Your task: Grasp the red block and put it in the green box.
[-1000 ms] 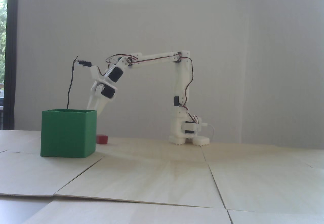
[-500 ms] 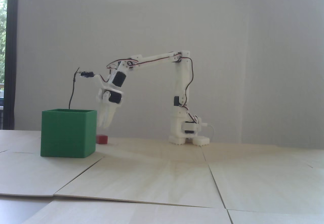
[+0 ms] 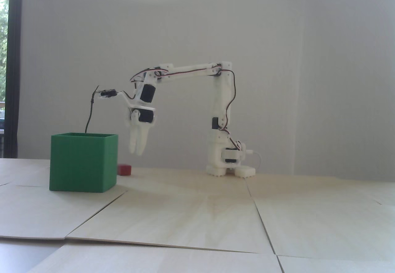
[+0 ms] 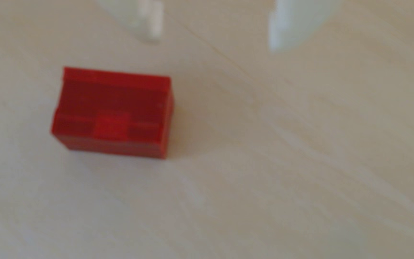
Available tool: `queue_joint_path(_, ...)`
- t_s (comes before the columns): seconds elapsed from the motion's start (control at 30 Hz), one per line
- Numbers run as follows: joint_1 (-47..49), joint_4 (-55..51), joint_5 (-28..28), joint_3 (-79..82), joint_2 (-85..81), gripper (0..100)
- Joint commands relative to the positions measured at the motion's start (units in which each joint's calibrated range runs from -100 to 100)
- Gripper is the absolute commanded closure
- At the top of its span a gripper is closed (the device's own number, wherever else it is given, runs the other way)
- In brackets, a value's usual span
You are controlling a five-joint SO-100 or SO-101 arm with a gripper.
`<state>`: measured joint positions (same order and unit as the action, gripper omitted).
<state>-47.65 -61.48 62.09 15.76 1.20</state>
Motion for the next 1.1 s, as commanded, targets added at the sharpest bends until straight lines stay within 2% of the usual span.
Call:
queue_joint_path(0.0,-1.04,-1.08,-0.24,-4.93,-1.4,85)
queue_joint_path(0.13,-2.09,-1.34,-0.82,-8.21,-0.3,85)
queue_joint_path(0.27,-0.32,-1.93,-5.14,-16.56,4.52,85)
queue_joint_path(0.53,1.77,-15.42,-6.75,-34.74,13.21,85)
queue_joint_path(1.07,0.97,-15.25,-6.85,-35.72,18.81,85)
